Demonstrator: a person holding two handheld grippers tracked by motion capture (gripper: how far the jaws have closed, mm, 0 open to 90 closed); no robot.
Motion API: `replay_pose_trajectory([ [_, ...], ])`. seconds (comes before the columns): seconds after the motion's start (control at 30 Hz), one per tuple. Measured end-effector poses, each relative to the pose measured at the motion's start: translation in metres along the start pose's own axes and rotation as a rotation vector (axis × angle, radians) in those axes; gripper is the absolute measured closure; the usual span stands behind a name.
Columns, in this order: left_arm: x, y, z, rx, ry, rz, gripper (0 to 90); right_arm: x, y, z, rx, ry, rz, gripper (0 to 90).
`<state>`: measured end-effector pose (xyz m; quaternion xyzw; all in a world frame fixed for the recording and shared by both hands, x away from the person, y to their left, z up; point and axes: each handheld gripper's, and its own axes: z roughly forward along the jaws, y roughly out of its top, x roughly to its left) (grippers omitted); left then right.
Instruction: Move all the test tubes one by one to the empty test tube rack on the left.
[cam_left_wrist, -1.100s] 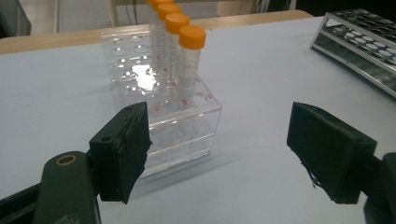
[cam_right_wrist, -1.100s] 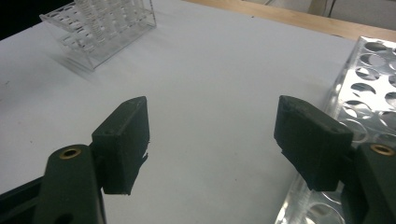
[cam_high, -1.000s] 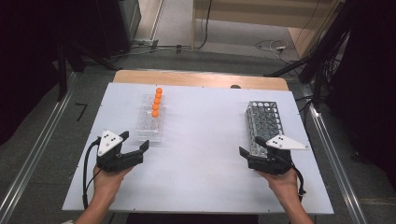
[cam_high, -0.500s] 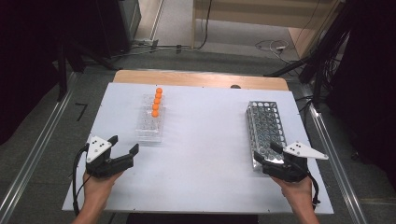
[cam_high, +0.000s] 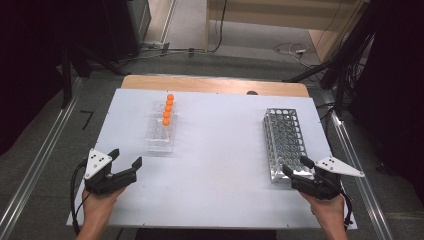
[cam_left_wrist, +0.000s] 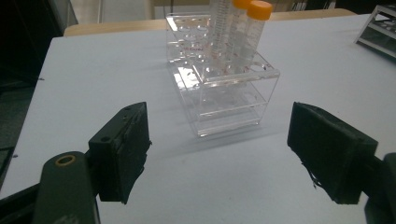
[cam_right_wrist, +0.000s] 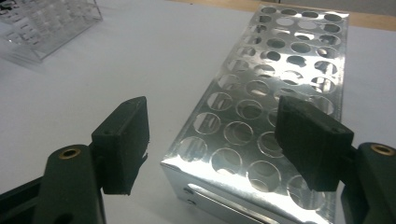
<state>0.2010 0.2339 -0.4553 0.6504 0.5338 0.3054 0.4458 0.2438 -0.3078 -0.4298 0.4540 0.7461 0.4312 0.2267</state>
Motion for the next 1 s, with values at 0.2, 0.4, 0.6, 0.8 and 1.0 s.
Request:
replay_pose_trajectory([
  [0.2, 0.006, -0.004, -0.003, 0.005, 0.021, 0.002, 21.9, -0.011, -0.004, -0.005, -0.001, -0.022, 0.031, 24.8],
  [0.4, 0.014, -0.007, -0.005, 0.009, 0.040, -0.011, 21.9, -0.020, -0.009, -0.011, -0.004, -0.044, 0.050, 24.8],
  [0.6, 0.027, -0.013, -0.008, 0.021, 0.075, -0.035, 21.9, -0.028, -0.014, -0.016, -0.006, -0.067, 0.072, 24.8],
  [0.8, 0.041, -0.020, -0.006, 0.062, 0.089, -0.067, 20.3, -0.040, -0.020, -0.020, 0.001, -0.105, 0.099, 24.8],
  [1.0, 0.049, -0.027, -0.001, 0.115, 0.081, -0.110, 16.9, -0.053, -0.029, -0.024, 0.019, -0.147, 0.146, 18.0],
])
